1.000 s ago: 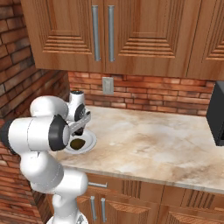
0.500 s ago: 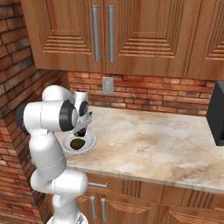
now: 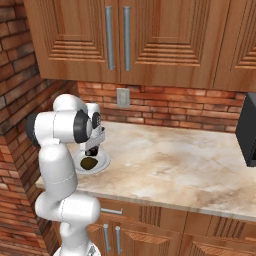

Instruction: Pick the avocado and bread from the counter and place them on the plate. Then pick the jam from the cabinet and place it next to the plate. Lastly close the cabinet door.

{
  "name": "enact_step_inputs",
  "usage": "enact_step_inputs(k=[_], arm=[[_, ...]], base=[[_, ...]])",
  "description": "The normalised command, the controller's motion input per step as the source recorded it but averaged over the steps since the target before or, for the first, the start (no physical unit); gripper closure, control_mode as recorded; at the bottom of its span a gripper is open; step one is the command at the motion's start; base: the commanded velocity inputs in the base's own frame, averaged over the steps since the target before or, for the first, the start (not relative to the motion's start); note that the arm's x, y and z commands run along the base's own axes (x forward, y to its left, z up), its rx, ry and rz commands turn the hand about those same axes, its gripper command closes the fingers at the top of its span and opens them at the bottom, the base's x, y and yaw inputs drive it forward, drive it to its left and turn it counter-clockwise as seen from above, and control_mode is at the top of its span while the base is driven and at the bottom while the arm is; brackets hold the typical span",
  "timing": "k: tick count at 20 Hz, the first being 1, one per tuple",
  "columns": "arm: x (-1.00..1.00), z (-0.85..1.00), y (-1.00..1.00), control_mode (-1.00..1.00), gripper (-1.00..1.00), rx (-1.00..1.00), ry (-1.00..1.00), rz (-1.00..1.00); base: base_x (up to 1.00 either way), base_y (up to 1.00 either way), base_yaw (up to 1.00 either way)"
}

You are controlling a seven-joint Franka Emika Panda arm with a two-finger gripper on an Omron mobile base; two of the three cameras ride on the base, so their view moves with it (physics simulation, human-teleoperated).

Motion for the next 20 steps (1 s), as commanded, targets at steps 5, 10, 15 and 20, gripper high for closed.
enact_step_inputs(k=[5, 10, 15, 20], arm=[[-0.35, -0.06, 0.0, -1.0, -1.0, -0.01, -0.07, 0.0], [-0.3, 0.01, 0.0, -1.0, -1.0, 0.0, -0.15, 0.0], [0.0, 0.16, 0.02, -1.0, -1.0, 0.0, -0.05, 0.0], [0.0, 0.47, 0.02, -1.0, -1.0, 0.0, -0.11, 0.0]], base=[[0.0, 0.0, 0.0], [0.0, 0.0, 0.0], [0.0, 0.0, 0.0], [0.0, 0.0, 0.0]])
